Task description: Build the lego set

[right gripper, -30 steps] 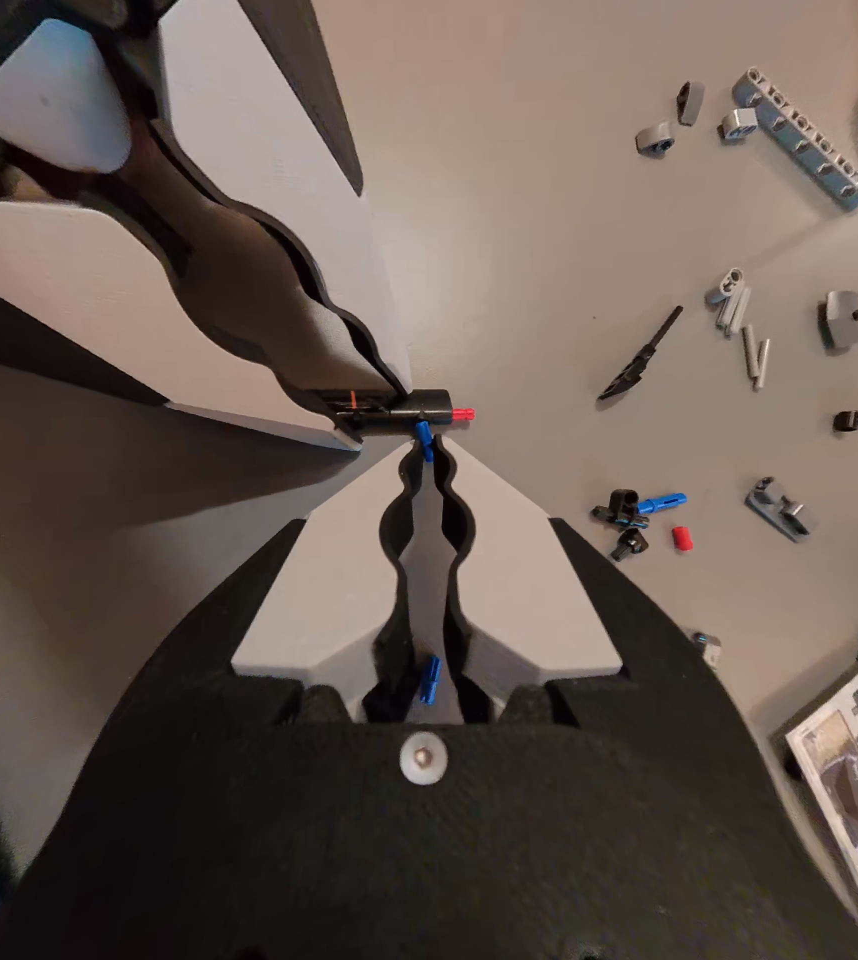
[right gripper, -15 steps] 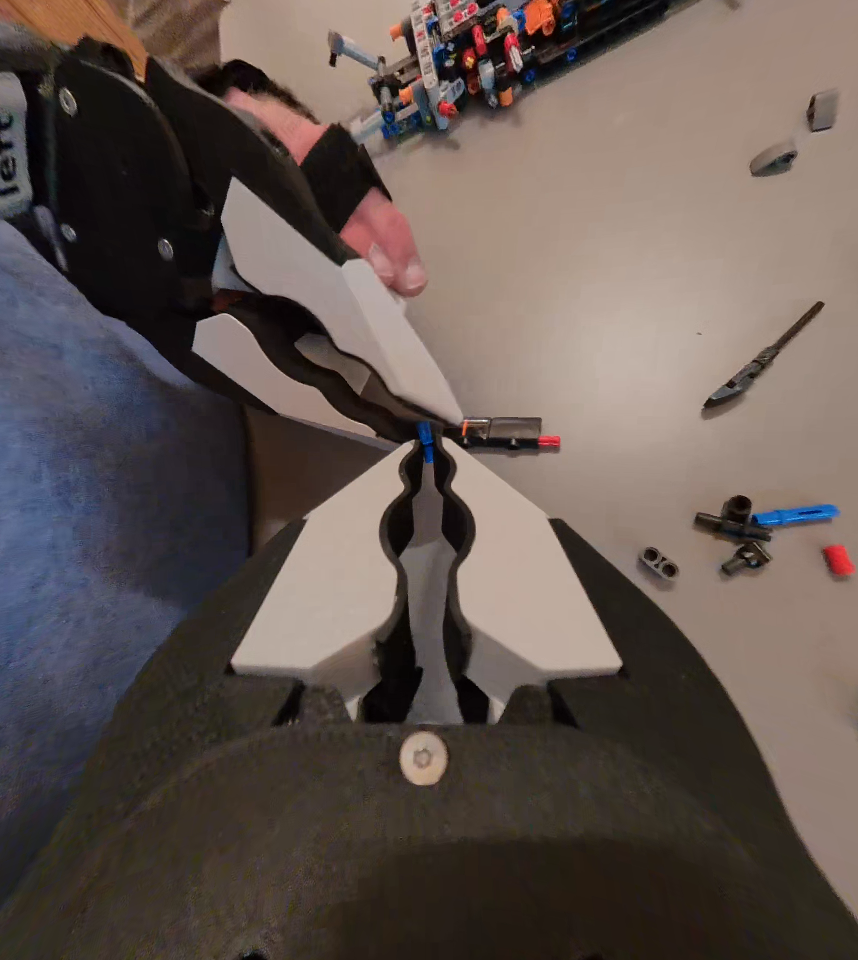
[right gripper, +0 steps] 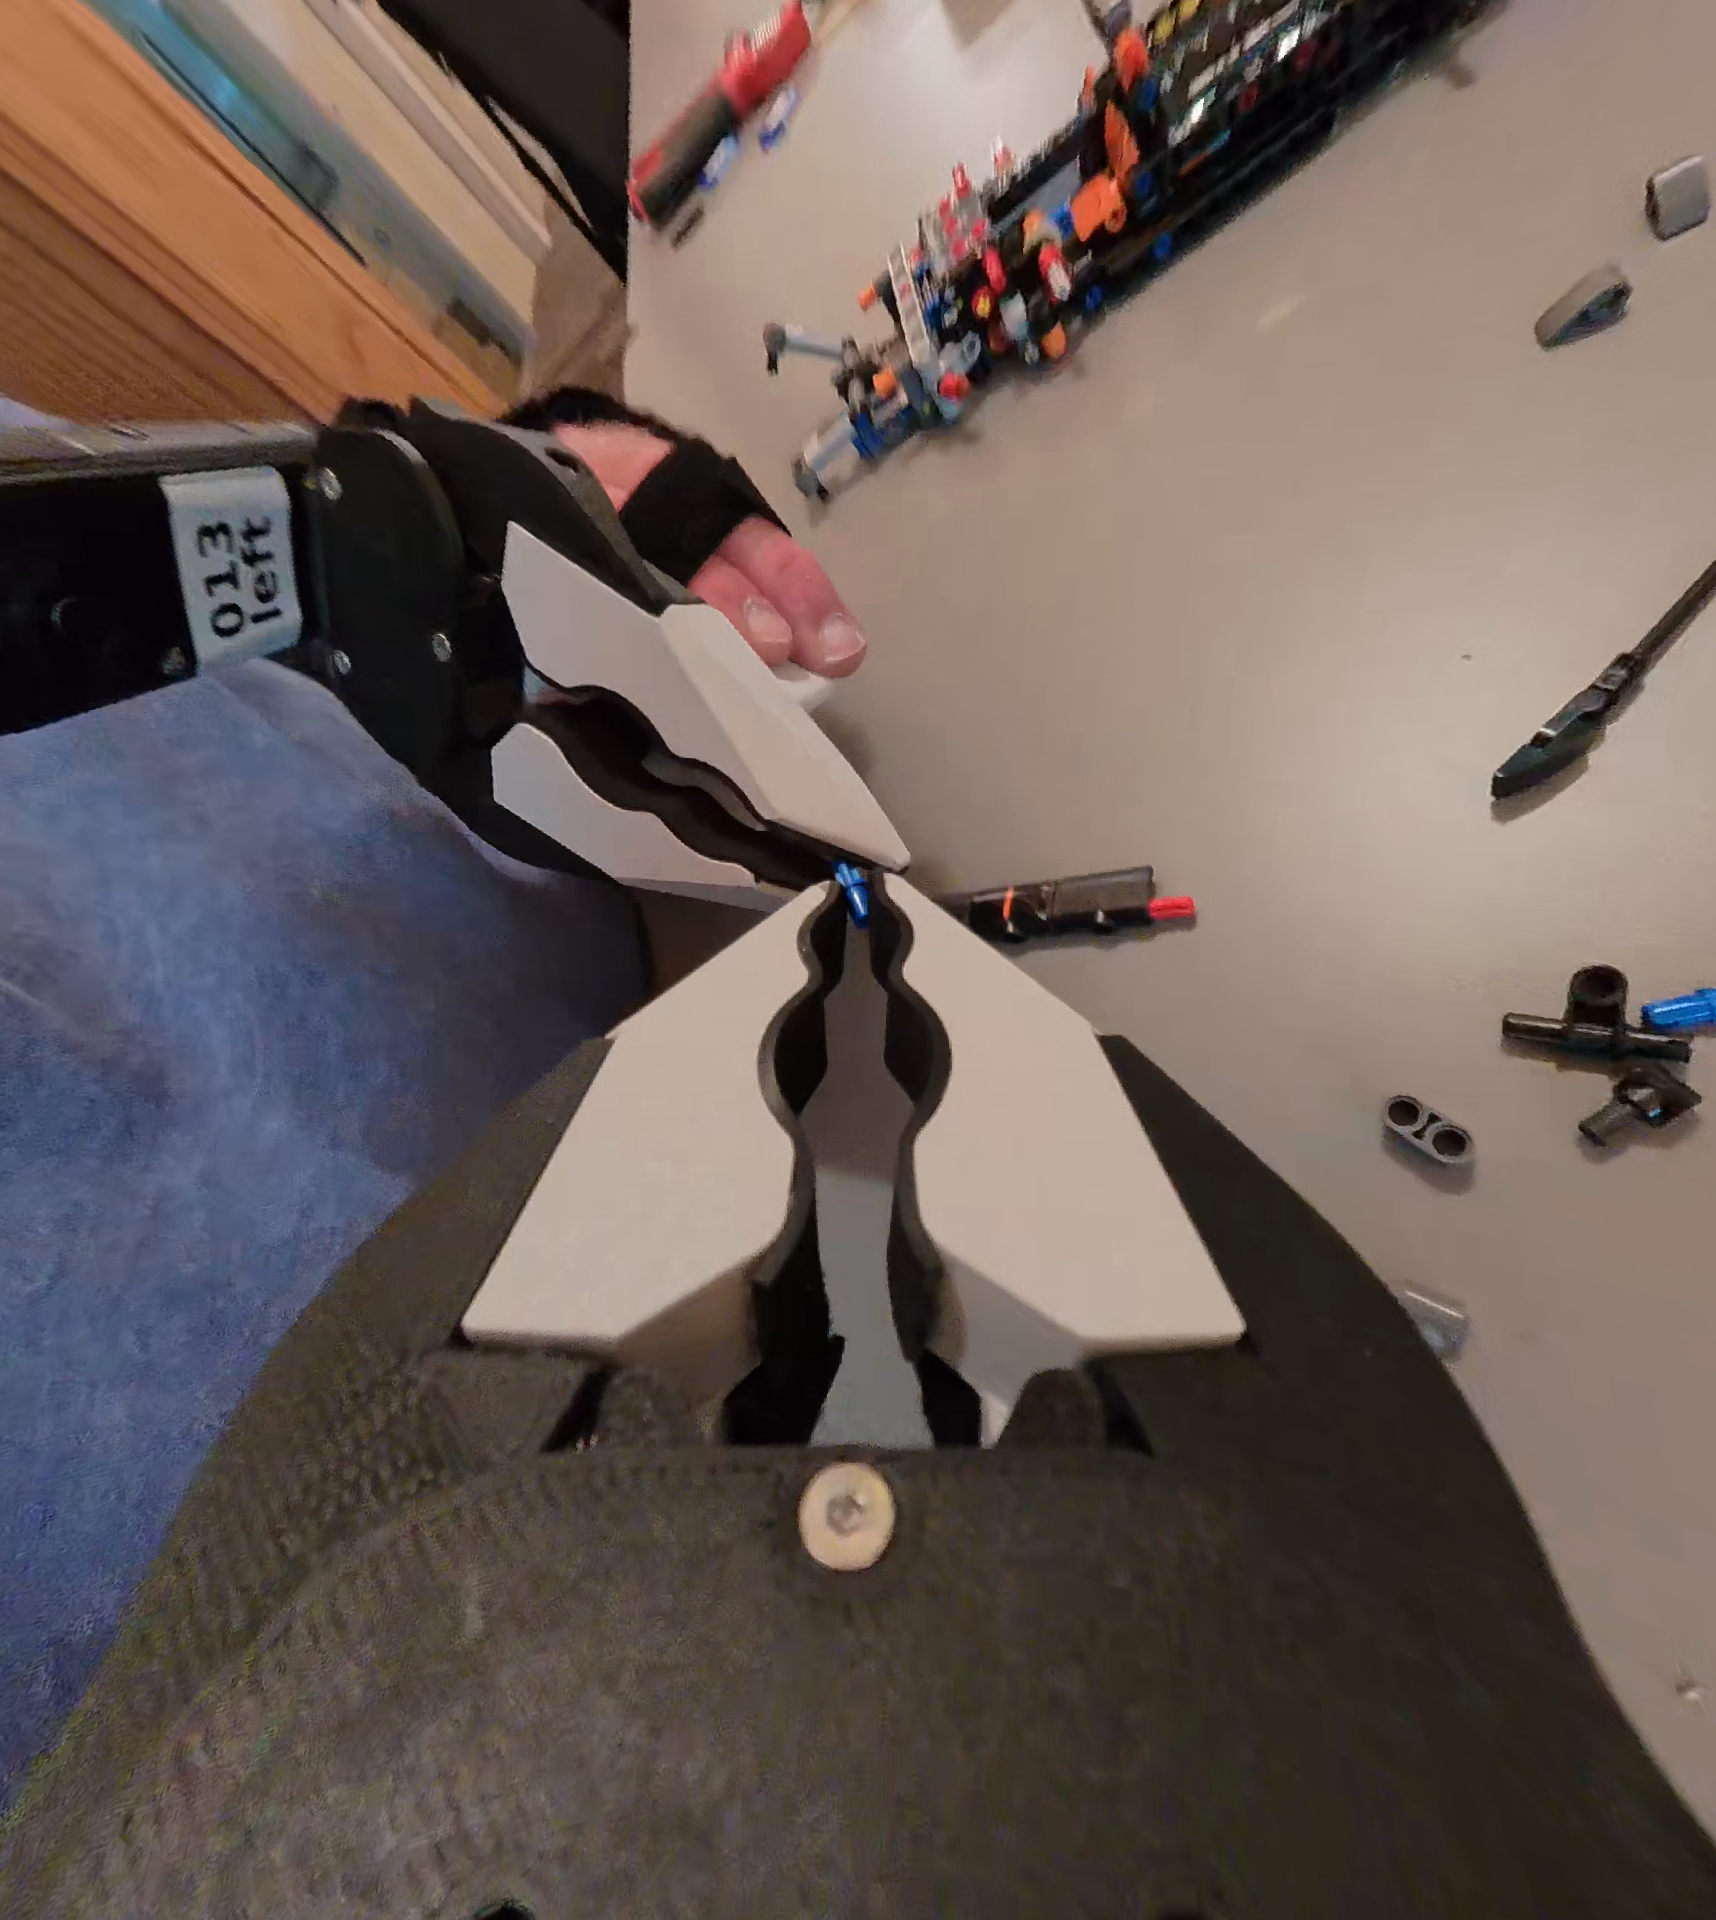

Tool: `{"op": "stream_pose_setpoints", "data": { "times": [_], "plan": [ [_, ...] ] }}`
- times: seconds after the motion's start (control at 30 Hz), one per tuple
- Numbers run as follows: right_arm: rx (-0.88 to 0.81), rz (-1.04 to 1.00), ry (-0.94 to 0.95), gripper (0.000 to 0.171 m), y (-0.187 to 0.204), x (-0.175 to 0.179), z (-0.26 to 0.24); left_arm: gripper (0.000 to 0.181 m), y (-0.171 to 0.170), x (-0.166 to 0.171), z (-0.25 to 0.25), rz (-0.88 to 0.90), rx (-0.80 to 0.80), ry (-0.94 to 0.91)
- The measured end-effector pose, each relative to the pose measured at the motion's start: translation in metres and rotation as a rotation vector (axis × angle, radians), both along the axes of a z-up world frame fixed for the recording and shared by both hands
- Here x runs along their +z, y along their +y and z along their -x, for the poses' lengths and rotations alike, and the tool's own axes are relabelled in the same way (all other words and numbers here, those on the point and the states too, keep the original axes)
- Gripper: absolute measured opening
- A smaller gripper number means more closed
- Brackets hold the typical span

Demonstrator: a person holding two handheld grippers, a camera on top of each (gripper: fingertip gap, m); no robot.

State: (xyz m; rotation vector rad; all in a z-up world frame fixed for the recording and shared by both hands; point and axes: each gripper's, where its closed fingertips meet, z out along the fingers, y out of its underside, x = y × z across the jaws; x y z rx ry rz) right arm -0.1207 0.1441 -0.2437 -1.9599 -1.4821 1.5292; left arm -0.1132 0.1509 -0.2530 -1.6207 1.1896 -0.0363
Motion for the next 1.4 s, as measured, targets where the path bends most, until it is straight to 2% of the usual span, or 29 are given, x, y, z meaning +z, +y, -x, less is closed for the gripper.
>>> {"op": "stream_pose_setpoints", "data": {
  "times": [0.13,0.27,0.47,0.67,0.9,1.07,1.23,1.4],
  "plan": [
    [-0.083,0.058,0.131,0.001,0.004,0.015,0.0,0.001,0.0,0.011,-0.002,0.034,0.0,-0.109],
    [-0.168,0.025,0.217,0.002,0.011,0.023,-0.008,0.001,0.002,0.016,-0.002,0.078,-0.005,-0.194],
    [-0.12,-0.201,0.203,0.01,0.002,0.023,-0.014,0.001,-0.002,0.026,-0.005,0.206,-0.051,-0.395],
    [-0.118,-0.161,0.257,0.01,0.0,0.03,-0.013,0.001,-0.009,0.031,-0.011,0.285,-0.119,-0.486],
    [-0.105,-0.1,0.293,0.002,-0.011,0.032,-0.014,0.001,-0.015,0.032,-0.016,0.311,-0.161,-0.505],
    [-0.148,-0.151,0.32,0.0,-0.025,0.038,-0.028,0.002,-0.029,0.038,-0.029,0.351,-0.229,-0.535],
    [-0.255,-0.153,0.335,0.0,-0.041,0.04,-0.056,0.016,-0.044,0.038,-0.041,0.345,-0.27,-0.503],
    [-0.348,-0.228,0.294,0.0,-0.039,0.033,-0.078,0.024,-0.038,0.022,-0.029,0.36,-0.175,-0.446]
  ]
}}
